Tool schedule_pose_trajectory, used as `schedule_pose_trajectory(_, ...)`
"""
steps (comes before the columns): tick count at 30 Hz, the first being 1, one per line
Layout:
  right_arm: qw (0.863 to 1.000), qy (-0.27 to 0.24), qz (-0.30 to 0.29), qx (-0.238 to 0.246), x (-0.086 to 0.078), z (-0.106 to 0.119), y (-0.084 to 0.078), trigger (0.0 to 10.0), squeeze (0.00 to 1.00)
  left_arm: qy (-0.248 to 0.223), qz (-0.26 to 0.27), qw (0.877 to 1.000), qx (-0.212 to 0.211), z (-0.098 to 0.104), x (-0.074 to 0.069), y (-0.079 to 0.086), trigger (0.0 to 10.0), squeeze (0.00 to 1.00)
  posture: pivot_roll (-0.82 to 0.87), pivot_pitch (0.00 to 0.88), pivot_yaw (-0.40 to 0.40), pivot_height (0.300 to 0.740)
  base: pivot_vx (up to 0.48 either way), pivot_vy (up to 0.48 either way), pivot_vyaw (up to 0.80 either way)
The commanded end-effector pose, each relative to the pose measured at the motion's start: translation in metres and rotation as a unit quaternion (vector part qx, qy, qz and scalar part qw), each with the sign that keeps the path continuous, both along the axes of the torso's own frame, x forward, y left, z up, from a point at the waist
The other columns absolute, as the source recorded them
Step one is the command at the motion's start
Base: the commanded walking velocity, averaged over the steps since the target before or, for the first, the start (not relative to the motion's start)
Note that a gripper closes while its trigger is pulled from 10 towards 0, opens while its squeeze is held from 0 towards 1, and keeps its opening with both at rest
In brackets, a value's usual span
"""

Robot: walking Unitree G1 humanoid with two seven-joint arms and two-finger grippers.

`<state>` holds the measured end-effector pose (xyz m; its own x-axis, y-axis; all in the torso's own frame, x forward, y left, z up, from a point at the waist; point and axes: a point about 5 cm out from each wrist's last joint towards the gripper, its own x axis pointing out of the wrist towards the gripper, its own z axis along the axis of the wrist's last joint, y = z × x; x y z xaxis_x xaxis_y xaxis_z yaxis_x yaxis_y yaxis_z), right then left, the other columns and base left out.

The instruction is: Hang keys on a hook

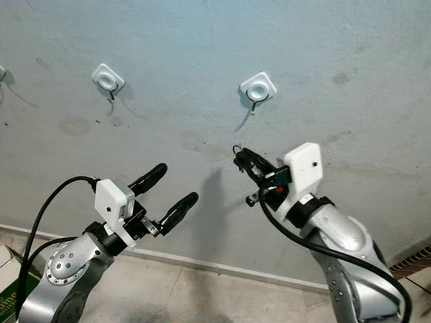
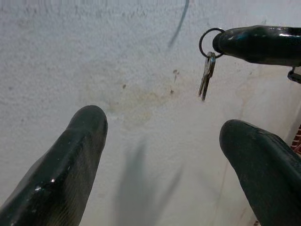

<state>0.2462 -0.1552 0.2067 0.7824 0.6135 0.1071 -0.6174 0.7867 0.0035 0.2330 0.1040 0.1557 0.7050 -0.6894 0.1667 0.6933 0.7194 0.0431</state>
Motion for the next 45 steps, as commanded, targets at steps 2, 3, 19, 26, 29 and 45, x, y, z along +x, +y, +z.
schedule_pose_trajectory(2, 1.0, -0.003, 0.008, 0.012, -0.004, 0.005, -0.001, 10.0, 0.0, -0.008, -0.008, 1.0, 0.001, 0.005, 0.0, 0.0, 10.0, 0.0, -0.09, 0.101, 0.051, 0.74, 0.0, 0.0, 0.0)
schedule_pose_trajectory(3, 1.0, -0.002, 0.008, 0.018, -0.004, 0.005, -0.002, 10.0, 0.0, -0.009, -0.008, 1.0, 0.002, 0.005, 0.001, 0.001, 10.0, 0.0, -0.09, 0.1, 0.051, 0.74, 0.0, 0.0, 0.0)
schedule_pose_trajectory(19, 0.996, -0.011, 0.04, 0.078, 0.005, 0.034, -0.008, 10.0, 0.0, -0.039, 0.005, 0.999, -0.003, 0.02, 0.007, -0.002, 10.0, 0.0, -0.09, 0.102, 0.046, 0.74, 0.0, 0.0, 0.0)
schedule_pose_trajectory(26, 0.995, 0.0, 0.055, 0.079, 0.003, 0.033, -0.005, 10.0, 0.0, -0.054, 0.006, 0.998, -0.016, 0.031, 0.009, -0.007, 10.0, 0.0, -0.09, 0.105, 0.044, 0.74, 0.0, 0.0, 0.0)
schedule_pose_trajectory(29, 0.996, -0.001, 0.05, 0.08, 0.004, 0.034, -0.006, 10.0, 0.0, -0.054, 0.005, 0.998, -0.017, 0.031, 0.009, -0.008, 10.0, 0.0, -0.09, 0.105, 0.044, 0.74, 0.0, 0.0, 0.0)
schedule_pose_trajectory(45, 0.988, 0.013, 0.018, 0.15, 0.015, 0.039, -0.016, 10.0, 0.0, -0.057, 0.005, 0.998, -0.026, 0.037, 0.008, -0.012, 10.0, 0.0, -0.09, 0.111, 0.043, 0.74, 0.0, 0.0, 0.0)
